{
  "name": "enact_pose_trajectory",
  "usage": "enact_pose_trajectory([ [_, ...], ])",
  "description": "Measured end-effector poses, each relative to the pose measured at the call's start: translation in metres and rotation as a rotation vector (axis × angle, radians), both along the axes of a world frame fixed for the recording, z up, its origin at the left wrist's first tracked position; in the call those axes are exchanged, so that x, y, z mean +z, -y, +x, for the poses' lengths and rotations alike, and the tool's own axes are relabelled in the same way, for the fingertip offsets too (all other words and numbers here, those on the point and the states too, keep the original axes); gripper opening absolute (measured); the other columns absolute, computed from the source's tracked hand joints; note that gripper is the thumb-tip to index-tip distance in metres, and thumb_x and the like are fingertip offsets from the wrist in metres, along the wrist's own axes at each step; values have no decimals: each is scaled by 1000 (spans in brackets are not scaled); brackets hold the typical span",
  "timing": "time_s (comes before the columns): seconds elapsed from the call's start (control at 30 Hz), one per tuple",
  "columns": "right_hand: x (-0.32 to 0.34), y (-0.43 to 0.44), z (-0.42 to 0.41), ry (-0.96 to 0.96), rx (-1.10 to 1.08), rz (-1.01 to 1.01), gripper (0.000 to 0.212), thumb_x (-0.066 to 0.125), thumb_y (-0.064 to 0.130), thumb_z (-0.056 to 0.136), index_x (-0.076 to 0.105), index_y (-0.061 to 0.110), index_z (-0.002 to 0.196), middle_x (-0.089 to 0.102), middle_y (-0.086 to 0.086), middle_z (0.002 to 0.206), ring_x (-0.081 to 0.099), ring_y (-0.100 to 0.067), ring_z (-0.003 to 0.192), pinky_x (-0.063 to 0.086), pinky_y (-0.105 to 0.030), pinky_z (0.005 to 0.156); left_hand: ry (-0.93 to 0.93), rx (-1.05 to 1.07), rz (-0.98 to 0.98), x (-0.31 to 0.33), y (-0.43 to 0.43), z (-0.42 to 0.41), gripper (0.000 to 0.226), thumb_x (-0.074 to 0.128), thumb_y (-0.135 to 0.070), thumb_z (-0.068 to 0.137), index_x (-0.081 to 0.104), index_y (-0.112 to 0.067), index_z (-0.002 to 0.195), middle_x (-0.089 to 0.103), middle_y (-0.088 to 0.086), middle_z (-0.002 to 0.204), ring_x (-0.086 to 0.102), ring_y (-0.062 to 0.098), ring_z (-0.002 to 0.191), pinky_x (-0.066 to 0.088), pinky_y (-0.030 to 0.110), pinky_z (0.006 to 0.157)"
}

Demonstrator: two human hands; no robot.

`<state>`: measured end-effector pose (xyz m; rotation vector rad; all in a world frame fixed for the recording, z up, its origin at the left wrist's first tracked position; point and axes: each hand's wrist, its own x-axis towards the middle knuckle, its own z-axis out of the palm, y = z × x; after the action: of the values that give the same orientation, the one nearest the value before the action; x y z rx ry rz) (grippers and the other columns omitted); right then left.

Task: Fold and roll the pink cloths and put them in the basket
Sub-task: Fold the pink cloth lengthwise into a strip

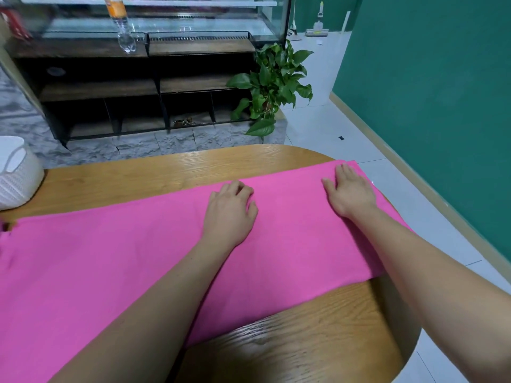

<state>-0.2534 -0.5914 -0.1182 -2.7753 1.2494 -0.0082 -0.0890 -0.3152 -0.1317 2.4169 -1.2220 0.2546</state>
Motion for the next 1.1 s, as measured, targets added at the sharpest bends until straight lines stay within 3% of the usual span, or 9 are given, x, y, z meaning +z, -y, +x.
enact_pose_trajectory([
  [0.1,8,-27,23,-27,-101,-17,76,17,53,110,23,-1,164,20,-18,173,13,-29,162,9,-48,131,-12,40,-8,3,-1,-2,25,56,-29,94,69,-16,110,62,2,110,60,27,103,49,45,84],
  [0.27,17,-125,72,215,293,41,61,29,47,112,41,9,158,28,-11,171,17,-24,161,12,-43,131,-200,18,-138,7,-10,8,15,60,-15,92,69,-12,103,63,5,108,63,31,94,52,42,79],
  [0.4,11,-183,106,262,483,128,58,32,45,113,40,11,159,35,-7,169,22,-19,160,16,-38,130,-240,-83,-132,8,-30,31,26,60,-5,92,68,-9,116,66,11,118,63,34,108,52,44,92],
  [0.53,-2,-202,115,227,486,150,65,27,53,112,33,14,164,26,-4,173,16,-16,161,11,-37,131,-220,-118,-36,2,-69,52,33,59,-21,102,65,-15,134,66,5,139,61,27,127,49,39,107],
  [0.6,-5,-201,113,225,474,131,67,25,57,111,31,17,165,23,-1,174,14,-14,161,10,-36,131,-221,-131,13,-1,-88,61,41,57,-30,106,59,-18,146,58,2,152,50,21,143,36,33,121],
  [0.7,-6,-201,111,223,468,110,68,23,59,111,29,19,166,21,1,174,14,-13,161,10,-37,131,-215,-98,84,-2,-119,77,49,50,-41,109,50,-24,156,41,-3,166,30,17,157,20,33,128],
  [0.9,-9,-201,111,226,477,102,69,24,60,110,28,19,166,19,2,174,13,-13,161,10,-37,132,-177,76,173,-2,-201,112,56,37,-54,110,37,-33,162,27,-4,171,17,21,161,24,46,128],
  [1.1,-12,-200,113,229,477,92,69,24,60,110,29,20,166,20,2,174,13,-13,161,10,-38,132,-211,323,195,0,-270,149,59,38,-54,109,35,-31,163,23,3,173,14,25,162,13,47,130],
])
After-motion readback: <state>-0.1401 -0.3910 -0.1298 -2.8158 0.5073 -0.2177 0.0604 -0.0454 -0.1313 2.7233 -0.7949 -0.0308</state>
